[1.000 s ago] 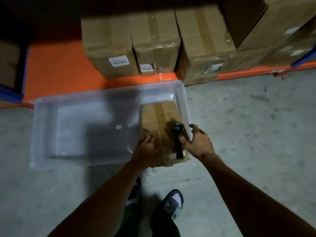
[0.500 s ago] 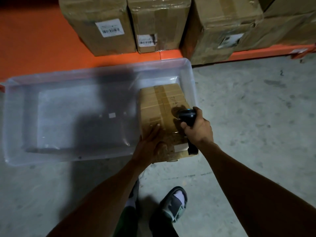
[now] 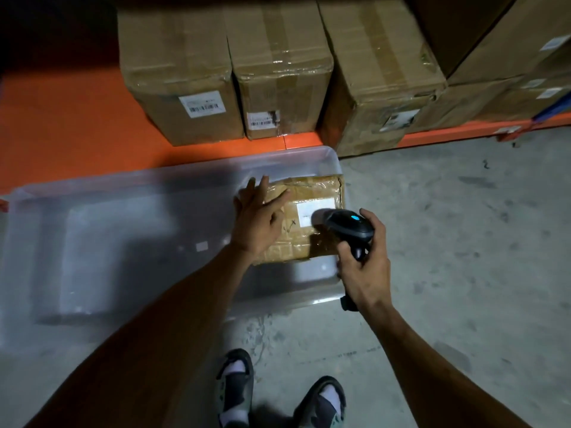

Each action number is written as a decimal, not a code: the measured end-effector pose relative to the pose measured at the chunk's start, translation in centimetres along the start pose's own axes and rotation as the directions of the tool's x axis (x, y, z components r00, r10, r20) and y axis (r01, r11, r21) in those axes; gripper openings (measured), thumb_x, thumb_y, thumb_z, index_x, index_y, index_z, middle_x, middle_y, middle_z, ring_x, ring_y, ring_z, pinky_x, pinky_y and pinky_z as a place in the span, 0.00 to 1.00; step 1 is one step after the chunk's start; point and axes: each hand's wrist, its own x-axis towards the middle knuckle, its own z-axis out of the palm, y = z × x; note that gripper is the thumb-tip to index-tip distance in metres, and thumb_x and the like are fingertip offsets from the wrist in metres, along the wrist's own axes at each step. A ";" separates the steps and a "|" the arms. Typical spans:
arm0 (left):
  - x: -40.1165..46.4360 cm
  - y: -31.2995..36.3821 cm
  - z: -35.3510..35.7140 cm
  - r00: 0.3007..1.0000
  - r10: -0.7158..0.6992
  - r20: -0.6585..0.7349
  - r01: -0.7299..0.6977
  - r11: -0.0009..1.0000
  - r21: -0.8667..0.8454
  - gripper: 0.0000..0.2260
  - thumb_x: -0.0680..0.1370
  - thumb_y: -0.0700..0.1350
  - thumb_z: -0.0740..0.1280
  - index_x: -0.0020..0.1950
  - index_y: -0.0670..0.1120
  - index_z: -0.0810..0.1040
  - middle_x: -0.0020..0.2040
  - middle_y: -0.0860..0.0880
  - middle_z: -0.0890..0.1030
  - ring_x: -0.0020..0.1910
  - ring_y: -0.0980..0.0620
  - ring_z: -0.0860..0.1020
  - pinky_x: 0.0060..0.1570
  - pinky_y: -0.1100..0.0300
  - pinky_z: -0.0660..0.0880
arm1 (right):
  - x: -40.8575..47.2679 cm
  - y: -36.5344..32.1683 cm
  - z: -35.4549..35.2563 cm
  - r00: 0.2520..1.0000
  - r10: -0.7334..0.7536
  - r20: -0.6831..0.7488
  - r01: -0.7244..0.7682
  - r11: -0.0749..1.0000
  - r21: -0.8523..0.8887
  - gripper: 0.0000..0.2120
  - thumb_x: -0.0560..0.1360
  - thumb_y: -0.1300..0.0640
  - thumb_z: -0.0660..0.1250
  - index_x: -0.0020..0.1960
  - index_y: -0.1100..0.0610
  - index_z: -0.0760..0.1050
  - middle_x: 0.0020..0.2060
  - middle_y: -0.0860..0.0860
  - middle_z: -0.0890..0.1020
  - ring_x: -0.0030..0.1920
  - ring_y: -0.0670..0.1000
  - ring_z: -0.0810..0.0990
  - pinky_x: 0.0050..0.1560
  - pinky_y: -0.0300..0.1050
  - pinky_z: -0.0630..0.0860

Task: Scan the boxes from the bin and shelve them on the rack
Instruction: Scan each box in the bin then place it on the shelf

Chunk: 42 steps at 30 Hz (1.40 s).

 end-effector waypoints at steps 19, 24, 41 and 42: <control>-1.5 -1.0 1.7 0.986 0.061 0.156 -0.080 0.990 0.120 0.54 0.67 0.71 0.70 0.78 0.61 0.35 0.78 0.45 0.27 0.74 0.40 0.25 0.71 0.34 0.35 | -0.7 -1.4 2.9 0.998 -0.064 0.000 0.063 0.993 -0.102 0.27 0.73 0.31 0.66 0.68 0.30 0.60 0.56 0.33 0.76 0.54 0.42 0.80 0.51 0.25 0.76; -2.1 -0.5 1.4 0.984 0.045 0.170 -0.075 0.982 0.172 0.54 0.70 0.68 0.69 0.78 0.59 0.31 0.77 0.42 0.26 0.73 0.37 0.25 0.70 0.33 0.33 | -1.3 -1.2 2.8 0.997 -0.082 -0.013 0.080 0.990 -0.119 0.26 0.75 0.34 0.69 0.68 0.31 0.63 0.55 0.30 0.77 0.53 0.33 0.80 0.50 0.25 0.76; -2.5 -1.3 5.2 0.886 0.391 -0.249 -0.320 0.905 0.280 0.30 0.81 0.62 0.54 0.77 0.46 0.66 0.78 0.36 0.60 0.78 0.36 0.57 0.74 0.36 0.57 | 1.0 3.1 2.6 0.951 -0.300 -0.074 0.294 0.952 -0.083 0.28 0.76 0.50 0.77 0.70 0.38 0.67 0.54 0.31 0.79 0.55 0.27 0.78 0.51 0.23 0.74; -1.6 -2.0 5.7 0.879 0.407 -0.251 -0.315 0.888 0.335 0.32 0.80 0.65 0.53 0.78 0.46 0.64 0.78 0.37 0.59 0.78 0.37 0.56 0.74 0.36 0.56 | 1.5 3.7 3.0 0.944 -0.316 -0.090 0.311 0.948 -0.070 0.28 0.76 0.50 0.77 0.70 0.38 0.67 0.54 0.30 0.79 0.54 0.27 0.78 0.51 0.23 0.74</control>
